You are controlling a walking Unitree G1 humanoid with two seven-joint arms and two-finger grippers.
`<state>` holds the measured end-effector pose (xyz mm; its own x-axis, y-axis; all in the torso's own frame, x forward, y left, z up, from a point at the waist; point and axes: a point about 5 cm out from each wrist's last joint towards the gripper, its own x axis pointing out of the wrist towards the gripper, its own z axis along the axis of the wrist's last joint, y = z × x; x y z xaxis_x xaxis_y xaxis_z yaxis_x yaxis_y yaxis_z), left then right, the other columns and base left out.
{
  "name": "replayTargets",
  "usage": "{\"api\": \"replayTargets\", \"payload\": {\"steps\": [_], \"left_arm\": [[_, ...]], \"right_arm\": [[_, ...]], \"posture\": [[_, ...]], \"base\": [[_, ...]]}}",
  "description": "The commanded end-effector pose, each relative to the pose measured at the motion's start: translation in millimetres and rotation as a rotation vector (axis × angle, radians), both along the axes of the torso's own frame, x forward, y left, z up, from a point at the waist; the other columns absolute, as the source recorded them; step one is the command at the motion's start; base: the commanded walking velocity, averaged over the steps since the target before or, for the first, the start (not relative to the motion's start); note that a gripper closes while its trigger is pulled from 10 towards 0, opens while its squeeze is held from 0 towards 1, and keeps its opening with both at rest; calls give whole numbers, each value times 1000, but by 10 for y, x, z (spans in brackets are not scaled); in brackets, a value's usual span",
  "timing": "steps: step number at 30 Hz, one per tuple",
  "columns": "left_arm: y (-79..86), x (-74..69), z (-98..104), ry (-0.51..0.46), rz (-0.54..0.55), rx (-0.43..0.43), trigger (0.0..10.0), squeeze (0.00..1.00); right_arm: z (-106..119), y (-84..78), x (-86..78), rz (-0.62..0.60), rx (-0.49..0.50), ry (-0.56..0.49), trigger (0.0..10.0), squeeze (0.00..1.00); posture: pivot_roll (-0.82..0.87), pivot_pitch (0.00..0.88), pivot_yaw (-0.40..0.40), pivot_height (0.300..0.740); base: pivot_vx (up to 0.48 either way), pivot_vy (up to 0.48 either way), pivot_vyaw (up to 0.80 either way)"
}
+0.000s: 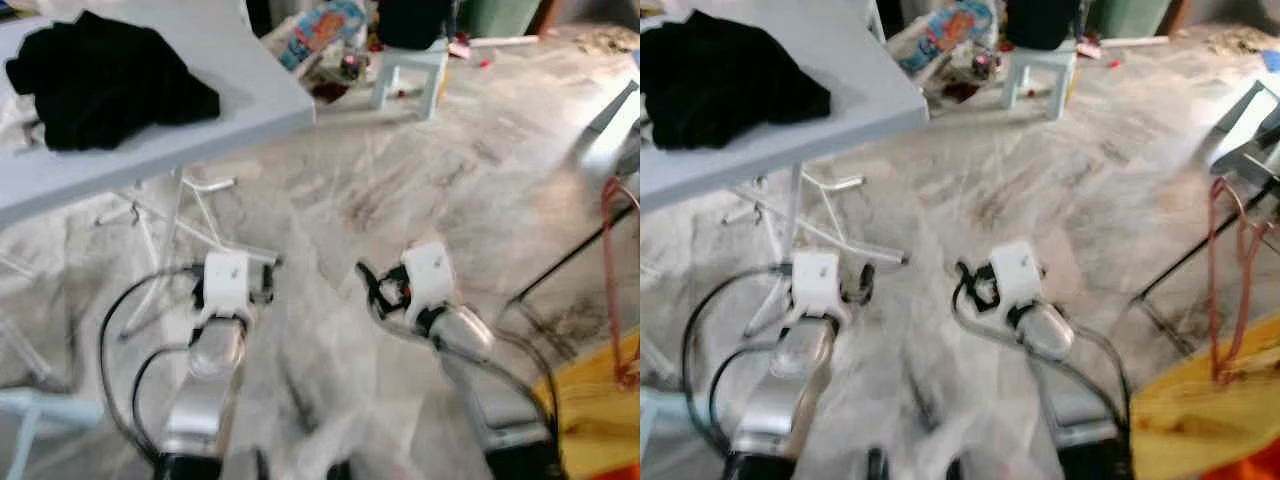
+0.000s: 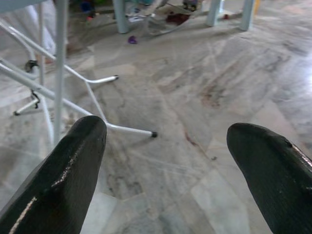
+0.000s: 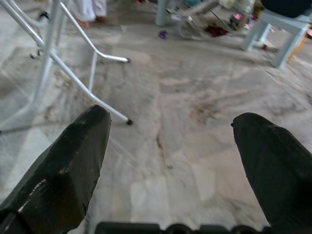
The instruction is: Hang hanger
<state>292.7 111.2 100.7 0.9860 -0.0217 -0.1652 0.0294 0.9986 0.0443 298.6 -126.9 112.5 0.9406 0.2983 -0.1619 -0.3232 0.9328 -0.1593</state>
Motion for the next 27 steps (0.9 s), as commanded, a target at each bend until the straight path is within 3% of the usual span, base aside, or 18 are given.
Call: {"api": "replayTargets", "payload": {"steps": [1,6,13,22,27], "left_arm": [[30,-22,-10,10,17,7,10000,0],[46,-31,-13,16,27,20,10000,0],[22,-14,3,11,33,47,10000,0],[17,-7,12,8,24,56,10000,0],[57,-4,13,-2,17,40,10000,0]], "right_arm": [[17,46,-6,17,18,2,10000,0],[20,72,-13,31,30,1,10000,0],[23,105,-30,45,42,2,10000,0],[22,109,-35,47,60,10,10000,0],[19,101,-33,41,62,13,10000,0]], "posture": [[-20,216,-51,740],[-15,222,-49,740],[-16,223,-42,740],[-14,220,-39,740],[-14,220,-38,740]], "base": [[-274,0,0],[-364,0,193],[-431,0,790],[-410,121,0],[0,267,0]]}}
